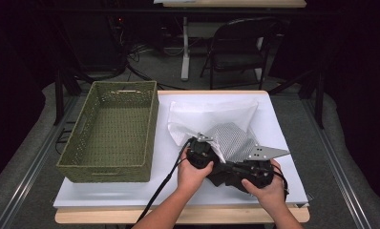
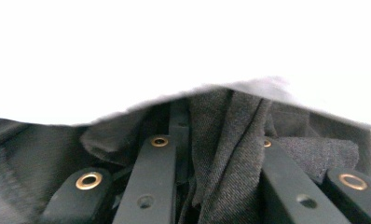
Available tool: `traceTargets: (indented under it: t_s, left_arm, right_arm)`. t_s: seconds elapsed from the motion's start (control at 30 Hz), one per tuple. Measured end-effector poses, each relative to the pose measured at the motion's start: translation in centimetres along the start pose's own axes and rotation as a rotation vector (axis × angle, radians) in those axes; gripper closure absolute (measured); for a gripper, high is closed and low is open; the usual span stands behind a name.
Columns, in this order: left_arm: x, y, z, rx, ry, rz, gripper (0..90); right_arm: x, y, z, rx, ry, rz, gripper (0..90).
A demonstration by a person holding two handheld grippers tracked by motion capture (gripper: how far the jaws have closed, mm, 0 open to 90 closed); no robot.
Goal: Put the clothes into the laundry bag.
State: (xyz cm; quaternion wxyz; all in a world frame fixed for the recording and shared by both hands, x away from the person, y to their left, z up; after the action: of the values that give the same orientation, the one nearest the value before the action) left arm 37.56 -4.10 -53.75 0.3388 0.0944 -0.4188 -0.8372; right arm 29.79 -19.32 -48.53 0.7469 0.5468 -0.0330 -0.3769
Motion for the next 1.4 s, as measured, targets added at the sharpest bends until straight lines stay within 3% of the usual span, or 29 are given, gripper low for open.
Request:
traceTargets:
  t_s: [0.17,0.23,0.3,0.43,0.6,0.8,1.0,1.13,1.27,1.4]
  left_arm:
    - [-1.1,0.2,-0.5,-0.002,0.086,0.043,79.6]
    - [-1.8,0.2,-0.7,-0.007,0.098,0.059,79.6]
    - [-2.3,0.3,-1.0,-0.013,0.086,0.088,79.4]
    - [-2.6,0.5,-1.8,-0.046,0.057,0.103,77.2]
    - [-2.4,0.5,-0.9,-0.029,0.027,0.059,67.9]
    - [-1.1,0.8,1.7,-0.011,0.008,-0.007,50.9]
    - [-0.3,0.9,4.3,0.009,0.006,-0.009,44.8]
    - [-0.8,0.2,5.7,-0.01,0.057,-0.055,43.5]
    - [-1.7,-0.4,5.9,-0.022,0.089,-0.029,42.6]
    - [-2.1,-0.5,5.9,-0.027,0.119,-0.029,44.5]
  right_arm:
    - [0.0,0.0,0.1,0.0,-0.004,0.001,88.4]
    - [0.0,0.0,0.1,0.003,-0.006,-0.002,88.4]
    - [0.0,0.1,0.1,0.003,-0.007,-0.004,88.5]
    - [0.1,0.0,0.1,-0.003,-0.007,-0.003,88.5]
    - [0.6,0.0,0.2,0.007,-0.026,-0.003,88.3]
    - [1.4,-0.2,0.3,0.018,-0.047,-0.024,88.2]
    - [1.9,-0.2,0.5,0.024,-0.056,-0.03,88.2]
    - [1.9,-0.1,0.6,0.027,-0.059,-0.029,88.2]
    - [2.0,-0.1,0.7,0.029,-0.061,-0.032,88.2]
    - [2.2,0.0,1.0,0.036,-0.076,-0.031,88.2]
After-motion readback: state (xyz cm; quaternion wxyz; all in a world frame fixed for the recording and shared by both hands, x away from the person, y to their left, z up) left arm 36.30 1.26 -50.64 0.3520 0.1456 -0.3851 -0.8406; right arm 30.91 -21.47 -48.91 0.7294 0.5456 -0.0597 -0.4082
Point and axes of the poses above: each handheld gripper's, and its own axes: z roughly backward along the jaws, y roughly out of its top, x roughly to its right, the point moved 3 cm from there along -z, roughly forward along the jaws, and after that the axes turned 11 degrees about -z, right-handed, at the moved point
